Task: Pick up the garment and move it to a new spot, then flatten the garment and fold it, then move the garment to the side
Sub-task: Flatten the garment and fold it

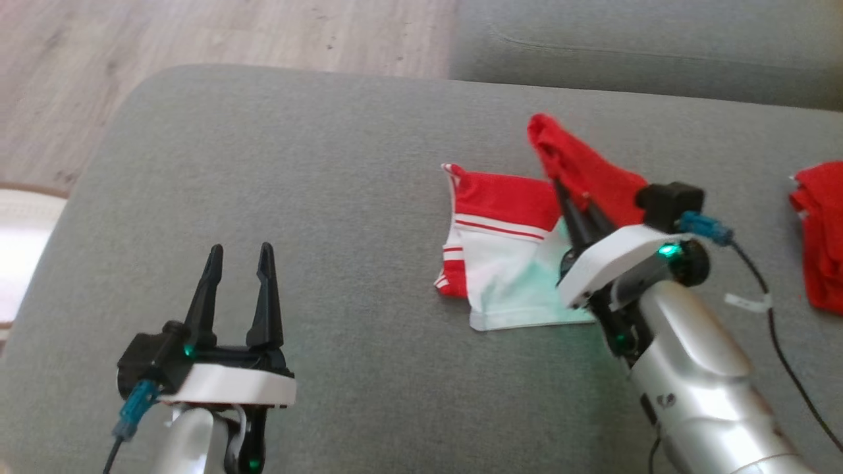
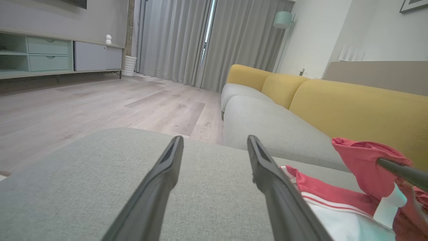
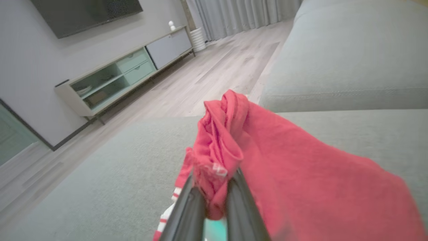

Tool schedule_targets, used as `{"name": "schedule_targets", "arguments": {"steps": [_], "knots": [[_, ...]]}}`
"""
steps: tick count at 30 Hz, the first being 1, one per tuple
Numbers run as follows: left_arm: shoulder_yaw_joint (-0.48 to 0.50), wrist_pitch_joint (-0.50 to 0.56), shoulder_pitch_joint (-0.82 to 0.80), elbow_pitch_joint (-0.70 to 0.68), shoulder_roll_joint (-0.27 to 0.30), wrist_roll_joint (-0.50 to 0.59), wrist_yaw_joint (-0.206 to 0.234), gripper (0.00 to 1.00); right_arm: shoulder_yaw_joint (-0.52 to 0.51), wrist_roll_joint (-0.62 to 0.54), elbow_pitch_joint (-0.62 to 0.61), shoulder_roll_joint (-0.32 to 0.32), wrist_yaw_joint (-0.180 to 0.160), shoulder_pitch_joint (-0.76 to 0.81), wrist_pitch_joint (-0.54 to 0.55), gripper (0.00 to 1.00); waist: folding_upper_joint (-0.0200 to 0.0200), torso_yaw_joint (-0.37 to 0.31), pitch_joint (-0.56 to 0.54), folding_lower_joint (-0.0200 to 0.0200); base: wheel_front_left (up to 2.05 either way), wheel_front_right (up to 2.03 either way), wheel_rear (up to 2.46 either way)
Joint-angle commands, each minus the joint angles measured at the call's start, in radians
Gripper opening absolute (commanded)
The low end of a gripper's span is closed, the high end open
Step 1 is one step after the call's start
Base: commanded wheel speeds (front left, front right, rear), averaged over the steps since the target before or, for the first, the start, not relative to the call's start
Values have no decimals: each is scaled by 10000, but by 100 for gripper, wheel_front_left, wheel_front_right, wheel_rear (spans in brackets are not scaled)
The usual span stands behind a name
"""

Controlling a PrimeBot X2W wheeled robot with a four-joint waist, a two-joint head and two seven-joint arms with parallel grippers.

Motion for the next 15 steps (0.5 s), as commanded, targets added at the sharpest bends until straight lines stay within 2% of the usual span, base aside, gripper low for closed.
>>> {"name": "schedule_targets", "arguments": {"steps": [1, 9, 15], "knots": [[203, -93, -245, -286, 88, 29, 16, 100, 563, 319, -156, 140, -9, -270, -218, 0, 0, 249, 29, 1, 0, 0, 0], [55, -93, -282, -212, 85, 3, 16, 100, 1765, 1272, 984, 140, -9, -385, -704, 0, 0, 723, 171, 1, 0, 0, 0], [210, -93, -285, -169, 81, 10, 16, 100, 2602, 2091, 1337, 140, -9, -427, -1085, 0, 0, 843, 180, 1, 0, 0, 0]]}}
